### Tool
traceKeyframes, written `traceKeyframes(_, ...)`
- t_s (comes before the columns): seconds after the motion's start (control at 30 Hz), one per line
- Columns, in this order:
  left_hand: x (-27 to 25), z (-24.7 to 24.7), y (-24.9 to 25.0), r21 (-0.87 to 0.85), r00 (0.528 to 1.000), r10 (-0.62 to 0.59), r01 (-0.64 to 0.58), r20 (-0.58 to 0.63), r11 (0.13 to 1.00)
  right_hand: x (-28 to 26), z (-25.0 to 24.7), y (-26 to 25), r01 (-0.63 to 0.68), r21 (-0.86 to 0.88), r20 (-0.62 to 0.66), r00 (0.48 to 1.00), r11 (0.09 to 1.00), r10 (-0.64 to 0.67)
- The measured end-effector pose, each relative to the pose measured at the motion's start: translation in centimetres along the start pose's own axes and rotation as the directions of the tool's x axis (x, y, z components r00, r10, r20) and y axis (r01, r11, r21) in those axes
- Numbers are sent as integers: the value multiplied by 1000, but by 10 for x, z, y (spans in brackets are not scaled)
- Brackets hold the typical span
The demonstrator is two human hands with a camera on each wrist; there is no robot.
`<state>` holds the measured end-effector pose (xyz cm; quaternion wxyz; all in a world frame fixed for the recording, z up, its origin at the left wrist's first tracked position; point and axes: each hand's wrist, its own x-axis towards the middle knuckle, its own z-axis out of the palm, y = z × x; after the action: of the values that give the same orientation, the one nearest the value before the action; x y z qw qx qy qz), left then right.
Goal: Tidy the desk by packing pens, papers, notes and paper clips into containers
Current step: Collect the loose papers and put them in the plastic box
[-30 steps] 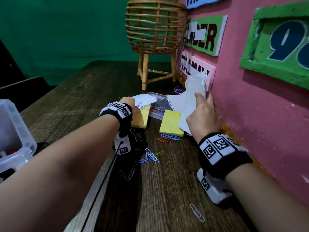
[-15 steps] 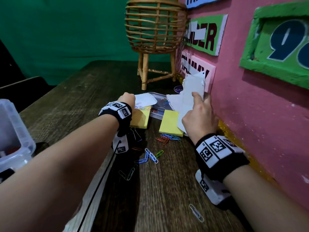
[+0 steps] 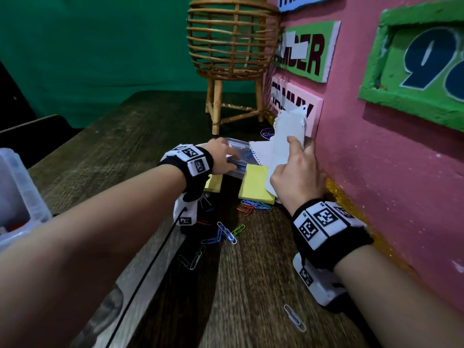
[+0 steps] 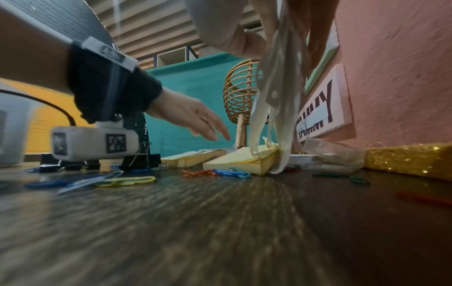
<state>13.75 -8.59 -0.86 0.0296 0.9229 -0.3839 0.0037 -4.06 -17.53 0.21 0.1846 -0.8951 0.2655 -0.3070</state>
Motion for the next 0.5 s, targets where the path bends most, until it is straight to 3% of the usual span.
traceKeyframes(0.17, 20, 15, 0, 178, 979, -80, 45, 190, 983, 0, 1, 0, 2, 7, 11, 1000, 1000, -2)
traceKeyframes(0.3, 18, 28, -5, 162, 968, -139, 107, 207, 981, 0, 2, -1, -2, 16, 8, 1000, 1000, 2)
traceKeyframes(0.4, 9, 17, 4, 35, 991, -104, 101, 89, 994, 1, 4, -2, 1, 23, 7, 1000, 1000, -1)
traceKeyframes(0.47, 0, 8, 8, -46, 984, -140, 136, -110, 990, 2, 5, -3, 1, 31, 4, 1000, 1000, -1)
traceKeyframes(0.5, -4, 2, 9, -137, 959, -181, 154, -216, 979, 2, 5, -2, 0, 35, 1, 1000, 999, 0)
